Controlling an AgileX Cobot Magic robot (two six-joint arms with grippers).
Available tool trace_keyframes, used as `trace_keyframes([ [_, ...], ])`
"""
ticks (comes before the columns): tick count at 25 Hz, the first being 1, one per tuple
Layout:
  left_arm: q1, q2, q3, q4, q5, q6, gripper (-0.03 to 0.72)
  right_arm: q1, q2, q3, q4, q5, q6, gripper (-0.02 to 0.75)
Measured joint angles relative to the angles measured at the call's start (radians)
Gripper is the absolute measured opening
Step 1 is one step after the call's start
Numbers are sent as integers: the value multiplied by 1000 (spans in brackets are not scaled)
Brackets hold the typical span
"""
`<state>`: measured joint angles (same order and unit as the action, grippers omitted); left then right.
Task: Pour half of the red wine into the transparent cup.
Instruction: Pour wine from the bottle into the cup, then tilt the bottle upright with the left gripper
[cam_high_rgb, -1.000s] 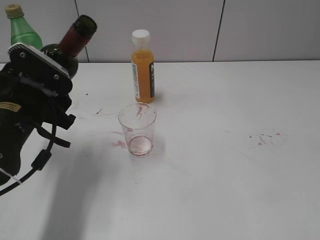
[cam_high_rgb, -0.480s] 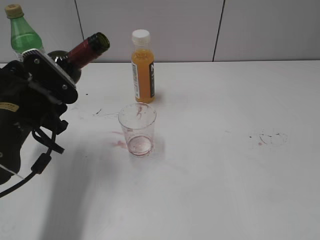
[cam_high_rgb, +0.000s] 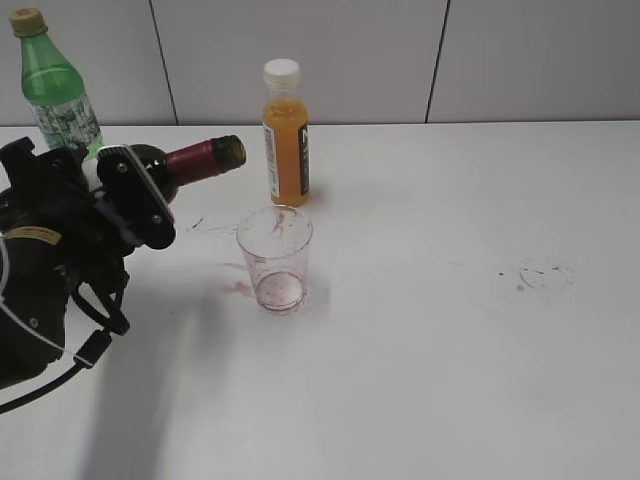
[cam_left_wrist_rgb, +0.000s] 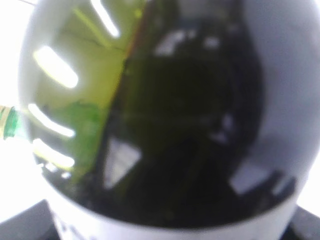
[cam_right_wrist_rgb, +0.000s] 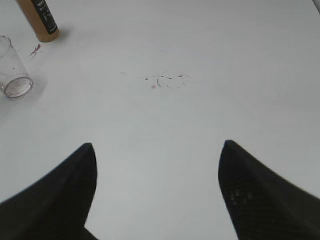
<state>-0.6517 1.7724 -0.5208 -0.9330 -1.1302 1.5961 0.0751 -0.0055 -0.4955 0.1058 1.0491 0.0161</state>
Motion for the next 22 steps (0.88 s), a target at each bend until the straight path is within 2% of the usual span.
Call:
trace_keyframes([
  [7, 0, 49, -55, 1, -5, 87, 539, 0, 0, 0, 0, 0, 0, 571],
  [22, 14, 62, -59, -2, -4, 248, 539, 0, 0, 0, 0, 0, 0, 571],
])
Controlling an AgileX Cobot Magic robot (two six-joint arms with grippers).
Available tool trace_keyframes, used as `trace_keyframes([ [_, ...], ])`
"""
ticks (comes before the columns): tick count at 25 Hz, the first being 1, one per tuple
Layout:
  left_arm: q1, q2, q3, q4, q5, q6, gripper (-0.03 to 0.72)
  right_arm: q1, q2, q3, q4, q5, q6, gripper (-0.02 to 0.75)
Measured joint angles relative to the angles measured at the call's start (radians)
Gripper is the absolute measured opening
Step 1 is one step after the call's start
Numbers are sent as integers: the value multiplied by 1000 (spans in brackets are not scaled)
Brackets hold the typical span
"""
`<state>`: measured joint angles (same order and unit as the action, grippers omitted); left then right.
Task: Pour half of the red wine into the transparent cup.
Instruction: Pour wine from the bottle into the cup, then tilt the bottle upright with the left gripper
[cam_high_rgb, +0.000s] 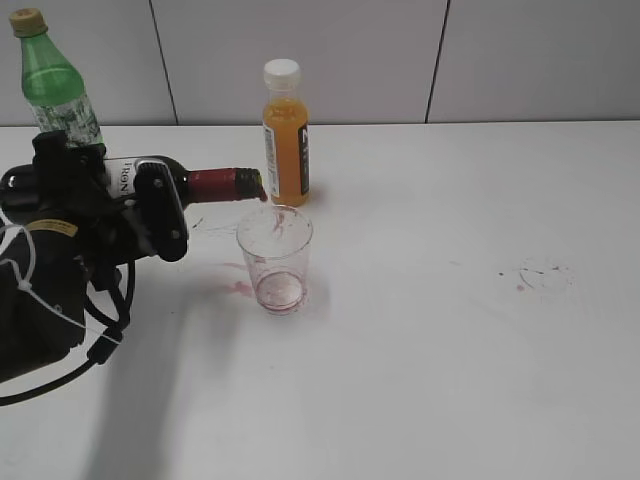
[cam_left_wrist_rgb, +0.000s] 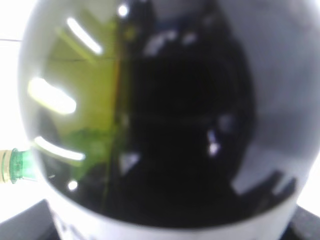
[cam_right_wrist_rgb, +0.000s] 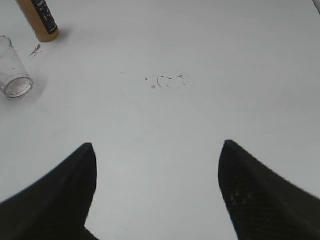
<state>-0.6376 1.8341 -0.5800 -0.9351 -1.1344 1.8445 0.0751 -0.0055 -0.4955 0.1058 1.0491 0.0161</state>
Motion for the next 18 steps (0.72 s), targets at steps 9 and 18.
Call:
trace_keyframes([
  [9, 20, 0, 0, 8, 0, 54, 539, 0, 0, 0, 0, 0, 0, 571],
  [18, 23, 0, 0, 28, 0, 108, 539, 0, 0, 0, 0, 0, 0, 571],
])
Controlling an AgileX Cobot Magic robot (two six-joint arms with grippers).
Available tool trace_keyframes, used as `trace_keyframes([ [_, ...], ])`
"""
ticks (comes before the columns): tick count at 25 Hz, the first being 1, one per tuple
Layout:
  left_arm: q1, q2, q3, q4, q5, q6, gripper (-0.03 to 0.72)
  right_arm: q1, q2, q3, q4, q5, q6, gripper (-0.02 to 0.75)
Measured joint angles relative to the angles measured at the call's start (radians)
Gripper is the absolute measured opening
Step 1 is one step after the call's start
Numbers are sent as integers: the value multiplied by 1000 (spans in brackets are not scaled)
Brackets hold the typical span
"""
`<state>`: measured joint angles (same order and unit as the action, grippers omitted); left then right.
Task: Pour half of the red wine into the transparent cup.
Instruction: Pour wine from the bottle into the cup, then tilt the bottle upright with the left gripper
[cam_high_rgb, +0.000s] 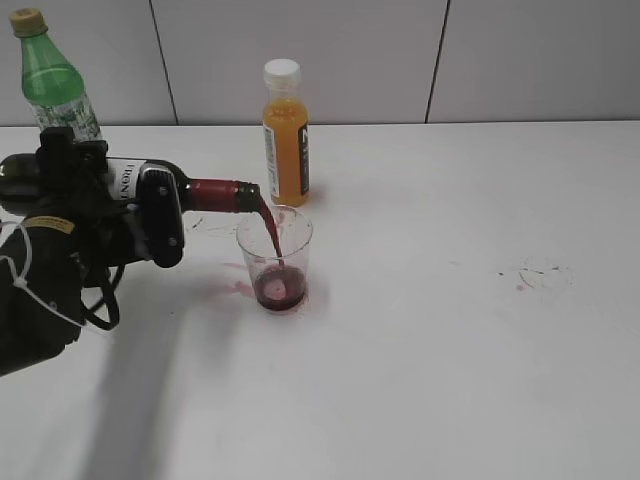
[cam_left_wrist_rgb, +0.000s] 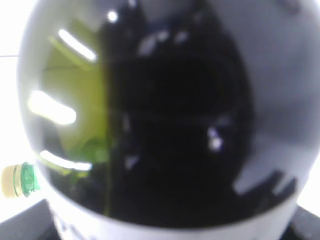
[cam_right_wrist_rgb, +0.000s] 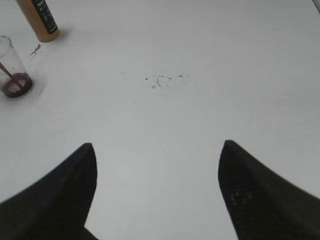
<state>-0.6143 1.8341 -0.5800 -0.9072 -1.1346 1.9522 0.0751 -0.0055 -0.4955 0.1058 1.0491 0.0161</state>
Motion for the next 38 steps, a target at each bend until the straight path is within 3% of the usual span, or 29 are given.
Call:
trace_keyframes([
  [38, 7, 0, -50, 6, -6, 89, 539, 0, 0, 0, 0, 0, 0, 571],
])
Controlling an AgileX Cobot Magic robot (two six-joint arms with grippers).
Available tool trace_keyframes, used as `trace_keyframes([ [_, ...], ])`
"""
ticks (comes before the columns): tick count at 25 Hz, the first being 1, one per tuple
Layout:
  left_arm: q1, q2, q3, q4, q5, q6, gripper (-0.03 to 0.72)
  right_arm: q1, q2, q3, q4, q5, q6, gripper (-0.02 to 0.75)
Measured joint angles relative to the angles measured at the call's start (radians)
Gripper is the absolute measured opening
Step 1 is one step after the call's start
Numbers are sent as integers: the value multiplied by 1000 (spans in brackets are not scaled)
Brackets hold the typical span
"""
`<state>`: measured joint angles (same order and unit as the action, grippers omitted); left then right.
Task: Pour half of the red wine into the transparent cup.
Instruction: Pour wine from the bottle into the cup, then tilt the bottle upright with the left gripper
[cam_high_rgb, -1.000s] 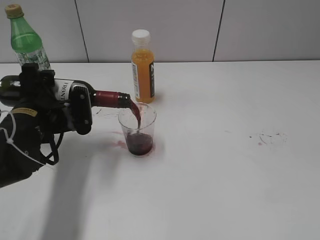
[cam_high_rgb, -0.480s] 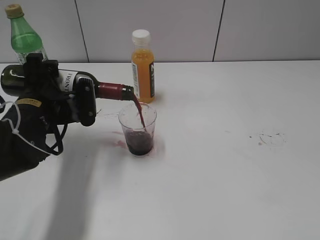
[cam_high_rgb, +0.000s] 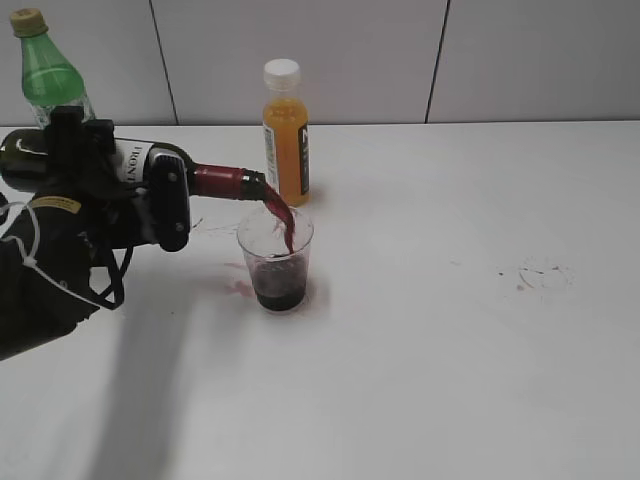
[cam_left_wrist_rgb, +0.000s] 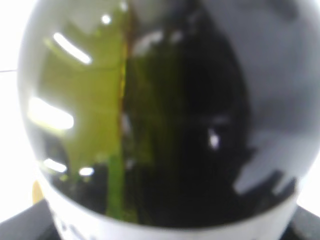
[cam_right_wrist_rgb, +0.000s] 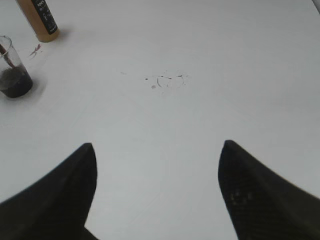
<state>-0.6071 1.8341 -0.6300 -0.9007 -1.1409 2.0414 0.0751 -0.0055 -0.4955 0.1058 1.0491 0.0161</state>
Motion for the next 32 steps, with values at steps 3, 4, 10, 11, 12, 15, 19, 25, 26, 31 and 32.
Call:
trace_keyframes([
  [3, 1, 0, 0, 0, 0, 2, 539, 0, 0, 0, 0, 0, 0, 571],
  [4, 1, 0, 0, 0, 0, 2, 539, 0, 0, 0, 0, 0, 0, 571],
  [10, 1, 0, 0, 0, 0, 2, 539, 0, 0, 0, 0, 0, 0, 571],
  [11, 1, 0, 0, 0, 0, 2, 539, 0, 0, 0, 0, 0, 0, 571],
  [12, 1, 0, 0, 0, 0, 2, 539, 0, 0, 0, 0, 0, 0, 571],
  [15, 1, 0, 0, 0, 0, 3, 539, 0, 0, 0, 0, 0, 0, 571],
  [19, 1, 0, 0, 0, -1, 9, 539, 0, 0, 0, 0, 0, 0, 571],
  [25, 1, 0, 0, 0, -1, 11, 539, 0, 0, 0, 0, 0, 0, 571],
  [26, 1, 0, 0, 0, -1, 11, 539, 0, 0, 0, 0, 0, 0, 571],
  [31, 1, 0, 0, 0, -1, 12, 539, 0, 0, 0, 0, 0, 0, 571],
  [32, 1, 0, 0, 0, -1, 13, 539, 0, 0, 0, 0, 0, 0, 571],
])
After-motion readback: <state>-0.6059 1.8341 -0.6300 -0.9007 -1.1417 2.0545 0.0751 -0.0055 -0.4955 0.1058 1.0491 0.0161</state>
